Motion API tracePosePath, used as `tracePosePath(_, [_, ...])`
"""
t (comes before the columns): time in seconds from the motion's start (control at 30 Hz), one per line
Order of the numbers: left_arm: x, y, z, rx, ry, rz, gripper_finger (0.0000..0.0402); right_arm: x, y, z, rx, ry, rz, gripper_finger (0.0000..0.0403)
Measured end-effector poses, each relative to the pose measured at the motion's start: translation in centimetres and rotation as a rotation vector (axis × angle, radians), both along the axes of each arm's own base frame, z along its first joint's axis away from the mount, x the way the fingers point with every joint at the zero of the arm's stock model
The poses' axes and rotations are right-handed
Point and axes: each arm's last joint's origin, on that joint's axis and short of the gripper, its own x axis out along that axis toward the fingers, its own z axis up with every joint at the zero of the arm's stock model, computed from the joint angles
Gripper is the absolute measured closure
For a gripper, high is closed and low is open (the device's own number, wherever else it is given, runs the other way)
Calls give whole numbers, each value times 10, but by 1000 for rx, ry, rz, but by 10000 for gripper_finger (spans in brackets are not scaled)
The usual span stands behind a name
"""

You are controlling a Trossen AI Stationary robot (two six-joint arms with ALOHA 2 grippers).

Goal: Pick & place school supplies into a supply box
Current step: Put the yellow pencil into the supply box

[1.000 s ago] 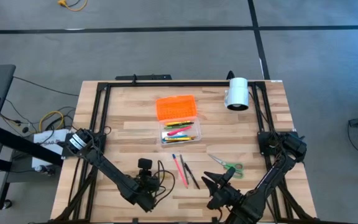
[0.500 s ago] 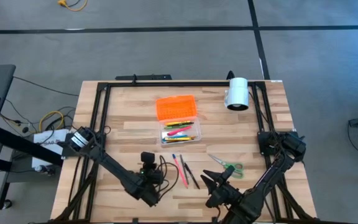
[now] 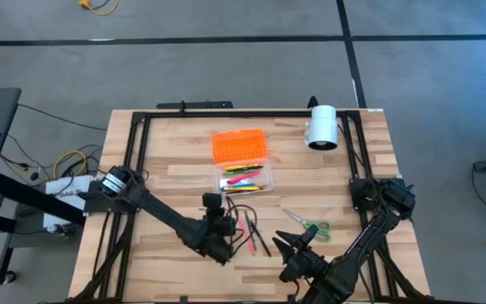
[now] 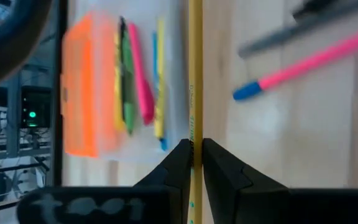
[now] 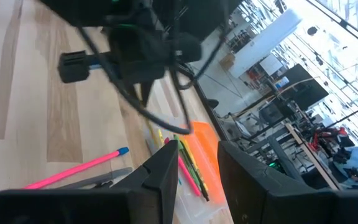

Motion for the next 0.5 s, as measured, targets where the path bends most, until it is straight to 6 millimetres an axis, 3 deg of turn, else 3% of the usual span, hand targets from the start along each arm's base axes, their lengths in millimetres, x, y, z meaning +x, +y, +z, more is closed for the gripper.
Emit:
tracePosePath(0.23, [30,33,20,21,-37,33,375,0,0,0,0,1,0,294])
tracePosePath(0.5, [61,93,20,-99,-67,86,375,-1,0,0,-5,5,1,294])
